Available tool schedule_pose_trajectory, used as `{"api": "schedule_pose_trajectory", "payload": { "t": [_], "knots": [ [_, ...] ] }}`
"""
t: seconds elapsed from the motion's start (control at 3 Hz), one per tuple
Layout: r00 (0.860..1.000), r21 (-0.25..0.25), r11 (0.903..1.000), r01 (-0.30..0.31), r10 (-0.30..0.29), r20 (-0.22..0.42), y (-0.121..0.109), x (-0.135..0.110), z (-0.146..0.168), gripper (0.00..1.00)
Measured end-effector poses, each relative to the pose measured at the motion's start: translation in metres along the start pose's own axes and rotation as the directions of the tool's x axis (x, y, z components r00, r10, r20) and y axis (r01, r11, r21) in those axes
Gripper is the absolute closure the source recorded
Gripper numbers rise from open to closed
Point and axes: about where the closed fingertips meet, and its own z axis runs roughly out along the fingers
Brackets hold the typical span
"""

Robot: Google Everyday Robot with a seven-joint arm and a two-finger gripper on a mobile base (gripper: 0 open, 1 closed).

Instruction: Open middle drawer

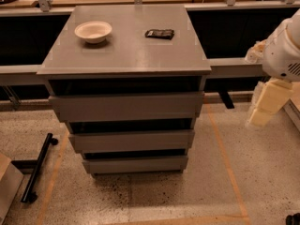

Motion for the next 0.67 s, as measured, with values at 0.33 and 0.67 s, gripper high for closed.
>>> {"api": "schedule_pose_trajectory", "payload": {
  "t": [0.33, 0.67],
  "knots": [
    [0.999, 0.021, 0.9998, -0.003, 0.002, 0.034, -0.005, -0.004, 0.04, 0.0],
    [0.993, 0.038, 0.9992, -0.014, 0.01, 0.115, -0.017, -0.013, 0.092, 0.0]
  ]
}}
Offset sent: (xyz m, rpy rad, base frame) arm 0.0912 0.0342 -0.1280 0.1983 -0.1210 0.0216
